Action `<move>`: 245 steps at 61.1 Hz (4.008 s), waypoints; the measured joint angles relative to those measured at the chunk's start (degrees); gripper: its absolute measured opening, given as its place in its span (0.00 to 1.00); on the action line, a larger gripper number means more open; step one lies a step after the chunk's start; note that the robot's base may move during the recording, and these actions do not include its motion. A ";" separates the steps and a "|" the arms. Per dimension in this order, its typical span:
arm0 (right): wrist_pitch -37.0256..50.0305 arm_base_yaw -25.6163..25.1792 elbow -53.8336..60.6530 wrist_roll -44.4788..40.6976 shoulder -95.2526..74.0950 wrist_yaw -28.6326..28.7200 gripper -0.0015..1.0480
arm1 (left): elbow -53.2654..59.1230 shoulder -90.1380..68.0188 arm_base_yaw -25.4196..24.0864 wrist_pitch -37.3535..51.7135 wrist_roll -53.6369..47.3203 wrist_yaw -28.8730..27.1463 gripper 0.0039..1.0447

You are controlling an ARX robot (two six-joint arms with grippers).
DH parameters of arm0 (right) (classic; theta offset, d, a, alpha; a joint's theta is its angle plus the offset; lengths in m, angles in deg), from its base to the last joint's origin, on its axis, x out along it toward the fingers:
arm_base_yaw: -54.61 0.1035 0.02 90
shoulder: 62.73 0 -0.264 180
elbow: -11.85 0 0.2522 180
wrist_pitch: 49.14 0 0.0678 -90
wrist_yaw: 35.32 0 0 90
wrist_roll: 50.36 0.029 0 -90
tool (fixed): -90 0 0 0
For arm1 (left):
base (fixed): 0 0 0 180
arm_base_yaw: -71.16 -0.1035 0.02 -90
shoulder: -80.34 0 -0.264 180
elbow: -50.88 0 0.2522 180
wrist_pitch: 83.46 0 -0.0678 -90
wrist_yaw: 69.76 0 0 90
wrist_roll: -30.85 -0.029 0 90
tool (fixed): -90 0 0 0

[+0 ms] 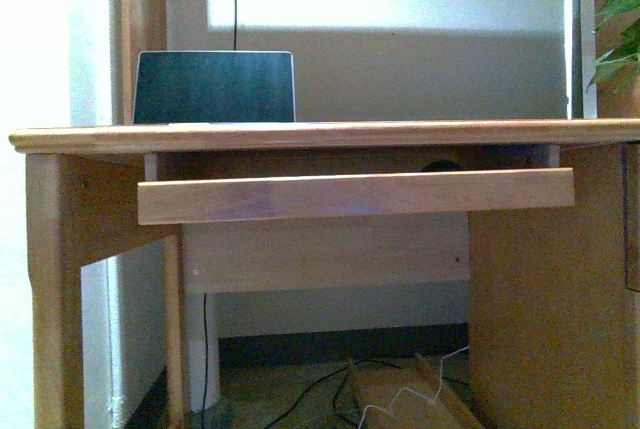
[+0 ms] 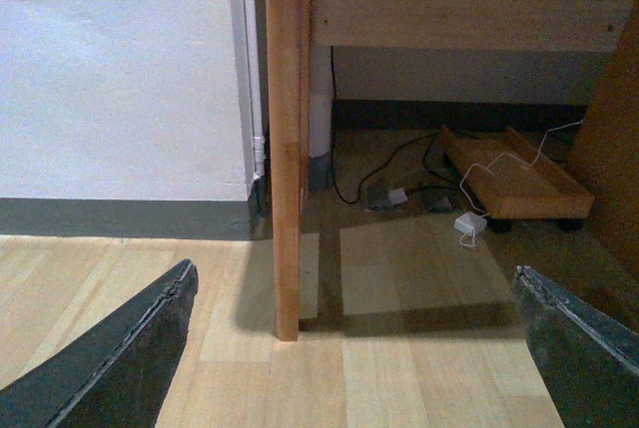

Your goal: Place mouse

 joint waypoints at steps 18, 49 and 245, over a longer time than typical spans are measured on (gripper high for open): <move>0.00 0.00 0.00 0.00 0.00 0.02 0.93 | 0.00 0.00 0.00 -0.02 0.02 0.02 0.93; 0.00 0.02 0.00 0.00 -0.02 0.15 0.93 | 0.00 0.00 0.00 -0.02 0.02 0.02 0.93; 0.00 0.02 0.00 0.00 -0.02 0.20 0.93 | -37.27 -104.91 -2.23 -1.05 -71.49 25.68 0.93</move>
